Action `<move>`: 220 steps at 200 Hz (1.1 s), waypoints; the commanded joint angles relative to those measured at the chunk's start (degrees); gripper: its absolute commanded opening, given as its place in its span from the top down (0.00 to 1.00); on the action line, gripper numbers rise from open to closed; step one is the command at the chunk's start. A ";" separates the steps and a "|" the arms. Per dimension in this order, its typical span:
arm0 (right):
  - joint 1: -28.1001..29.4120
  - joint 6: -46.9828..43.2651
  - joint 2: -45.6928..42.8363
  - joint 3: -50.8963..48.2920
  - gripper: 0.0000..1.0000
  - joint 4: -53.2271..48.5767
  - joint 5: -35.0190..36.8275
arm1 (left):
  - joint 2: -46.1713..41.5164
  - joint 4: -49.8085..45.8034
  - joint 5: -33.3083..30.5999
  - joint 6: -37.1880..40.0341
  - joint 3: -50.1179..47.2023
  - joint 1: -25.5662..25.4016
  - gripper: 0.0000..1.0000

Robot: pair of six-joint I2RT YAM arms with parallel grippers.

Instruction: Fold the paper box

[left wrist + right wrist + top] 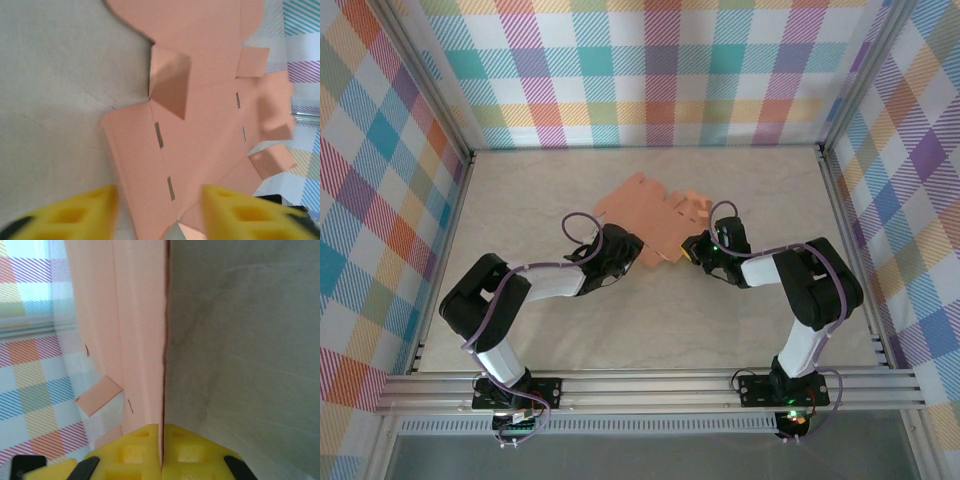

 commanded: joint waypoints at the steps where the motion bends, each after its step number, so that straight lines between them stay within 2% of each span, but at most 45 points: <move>1: -1.50 -7.06 -2.16 2.86 1.00 -6.59 -4.29 | -4.22 -2.31 -3.44 5.06 -1.87 0.54 0.07; 7: -2.12 -9.04 -2.18 3.73 1.00 -8.15 -6.49 | -5.45 -3.23 -3.26 6.96 -2.01 1.16 0.00; 31: -3.56 -20.05 -1.63 8.76 1.00 -18.53 -15.54 | -11.22 -10.41 -5.39 16.26 -1.30 3.74 0.00; 61: -3.74 -35.46 -1.95 15.55 1.00 -36.91 -18.28 | -16.30 -20.23 -6.31 32.07 2.48 8.76 0.00; 83: -3.74 -43.96 -0.40 20.97 1.00 -49.31 -19.79 | -19.67 -23.79 -3.75 39.73 3.90 12.95 0.00; 96: -3.80 -47.04 0.75 23.17 1.00 -53.35 -22.19 | -21.16 -25.51 -1.94 43.66 4.86 14.42 0.00; 114: -3.35 -52.26 2.92 26.18 1.00 -58.43 -27.22 | -20.77 -28.93 4.15 49.70 7.96 15.73 0.00; 126: -2.81 -55.06 4.36 28.27 1.00 -62.30 -26.37 | -19.54 -31.85 7.04 53.10 10.31 15.77 0.00; 138: -2.70 -57.06 5.73 30.29 1.00 -65.11 -25.62 | -18.90 -34.19 8.08 54.47 10.60 15.76 0.00; 171: -2.28 -61.11 8.07 36.19 1.00 -71.63 -22.33 | -17.58 -29.13 11.59 53.94 7.33 15.76 0.00; 187: -2.25 -60.35 7.51 36.63 0.89 -70.29 -19.13 | -15.11 -27.34 15.91 52.07 6.81 15.76 0.00; 197: -2.27 -59.30 6.31 35.34 0.76 -67.03 -18.86 | -13.49 -25.38 19.28 50.29 6.06 15.63 0.00; 208: -2.26 -57.39 4.79 33.03 0.70 -61.67 -19.66 | -12.19 -23.22 21.75 48.42 4.84 15.41 0.00; 213: -2.26 -56.51 4.23 32.15 0.65 -59.59 -20.03 | -11.67 -22.35 22.24 47.80 4.11 15.25 0.04; 220: -2.31 -55.02 3.76 30.74 0.64 -56.54 -20.31 | -11.17 -21.36 22.48 47.00 3.16 15.01 0.09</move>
